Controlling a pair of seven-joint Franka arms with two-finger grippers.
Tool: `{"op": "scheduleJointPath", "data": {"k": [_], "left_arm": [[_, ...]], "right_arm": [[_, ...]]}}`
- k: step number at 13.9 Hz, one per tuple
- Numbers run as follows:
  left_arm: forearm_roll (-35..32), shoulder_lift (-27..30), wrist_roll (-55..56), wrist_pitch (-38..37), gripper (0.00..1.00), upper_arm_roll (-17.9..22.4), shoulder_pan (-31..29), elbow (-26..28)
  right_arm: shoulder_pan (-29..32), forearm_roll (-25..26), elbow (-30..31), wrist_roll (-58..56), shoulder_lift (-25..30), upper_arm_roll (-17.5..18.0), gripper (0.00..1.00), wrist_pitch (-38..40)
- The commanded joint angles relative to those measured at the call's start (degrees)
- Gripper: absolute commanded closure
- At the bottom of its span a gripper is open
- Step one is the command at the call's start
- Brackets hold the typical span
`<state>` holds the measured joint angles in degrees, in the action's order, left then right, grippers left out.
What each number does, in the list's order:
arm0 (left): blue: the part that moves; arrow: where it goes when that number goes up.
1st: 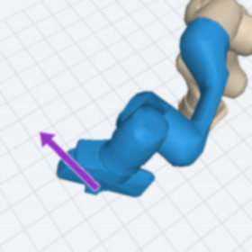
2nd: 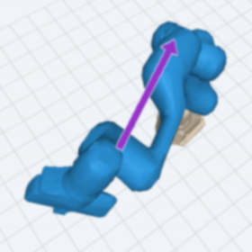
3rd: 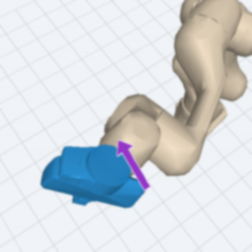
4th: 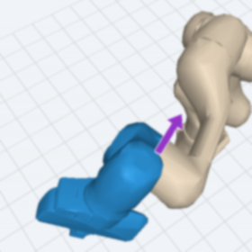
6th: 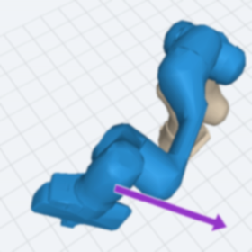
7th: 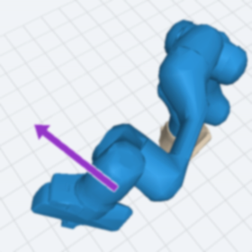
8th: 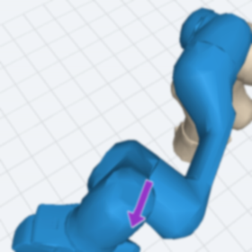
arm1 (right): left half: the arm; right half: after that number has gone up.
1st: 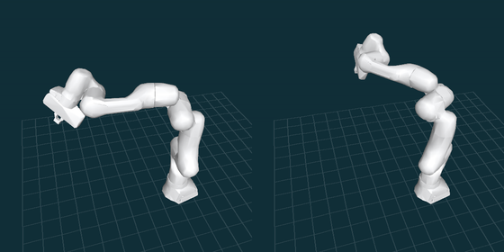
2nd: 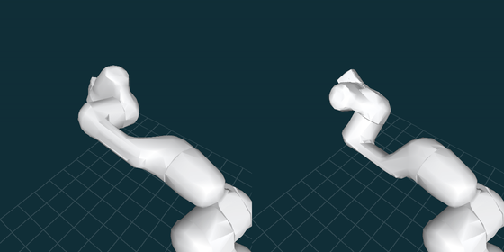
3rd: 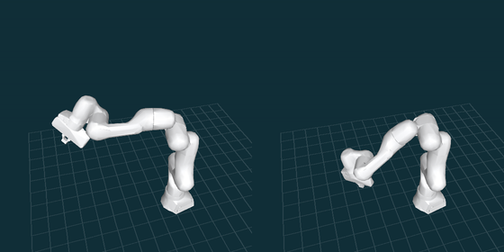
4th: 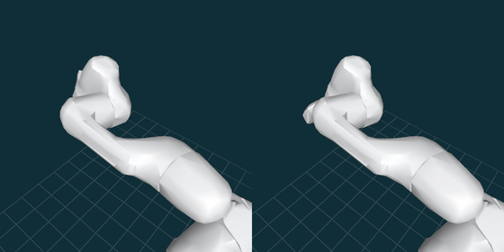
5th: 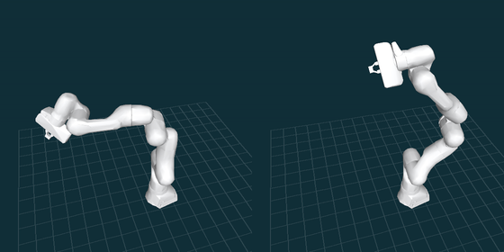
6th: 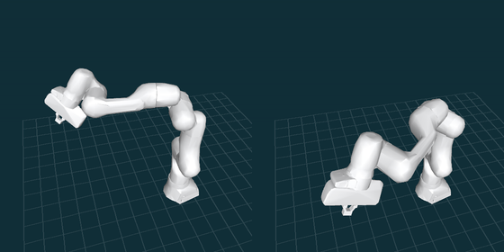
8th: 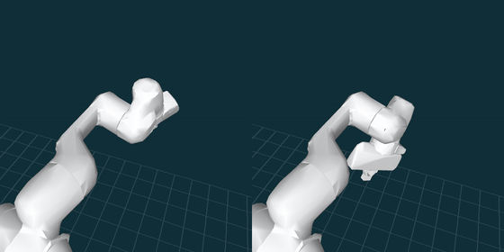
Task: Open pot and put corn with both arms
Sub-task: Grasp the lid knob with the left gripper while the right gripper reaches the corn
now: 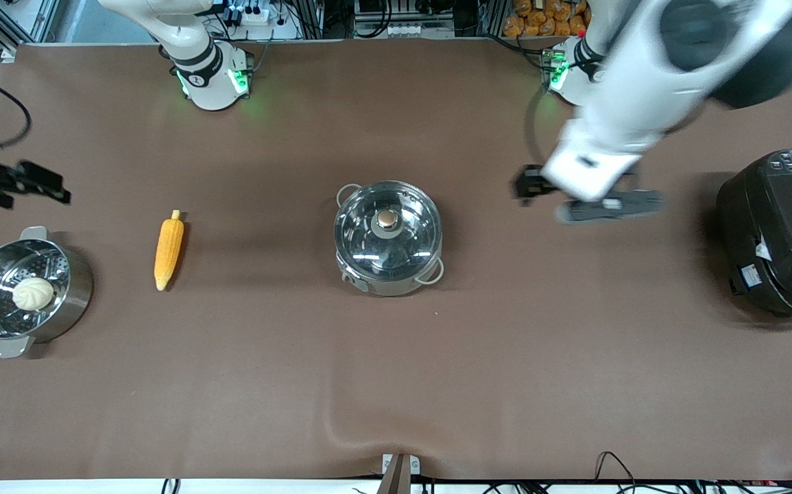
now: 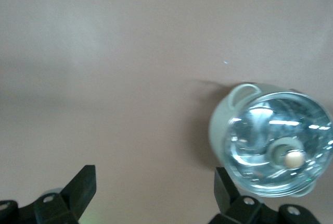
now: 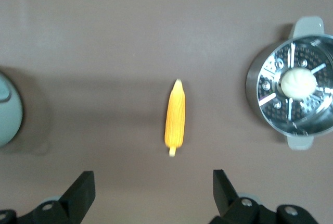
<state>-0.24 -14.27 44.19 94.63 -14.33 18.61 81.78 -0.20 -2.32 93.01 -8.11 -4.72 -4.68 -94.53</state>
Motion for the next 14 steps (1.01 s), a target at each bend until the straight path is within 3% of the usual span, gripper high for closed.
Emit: {"op": "scheduleJointPath", "data": {"k": [1,4,9,12,14], "left_arm": [[0.9,-6.5,11.1,2.6,0.00,0.9,6.2,-5.2],[0.8,-10.9,18.4,6.7,0.00,1.1,11.3,-5.8],[-2.2,-16.0,29.8,10.5,0.00,1.8,17.9,-6.8],[-2.6,-20.3,33.7,12.2,0.00,6.0,22.5,-10.0],[-2.5,-22.6,33.9,12.3,0.00,10.9,27.0,-12.0]], "right_arm": [[0.7,0.3,10.7,0.5,0.2,0.5,0.00,-10.7],[0.4,0.3,18.5,0.3,0.1,0.5,0.00,-17.1],[0.0,0.3,25.3,0.2,-2.4,0.5,0.00,-21.9],[0.1,3.5,27.7,-0.2,-7.1,0.5,0.00,-29.4],[0.5,3.7,34.3,-0.2,-9.9,0.5,0.00,-42.8]]}}
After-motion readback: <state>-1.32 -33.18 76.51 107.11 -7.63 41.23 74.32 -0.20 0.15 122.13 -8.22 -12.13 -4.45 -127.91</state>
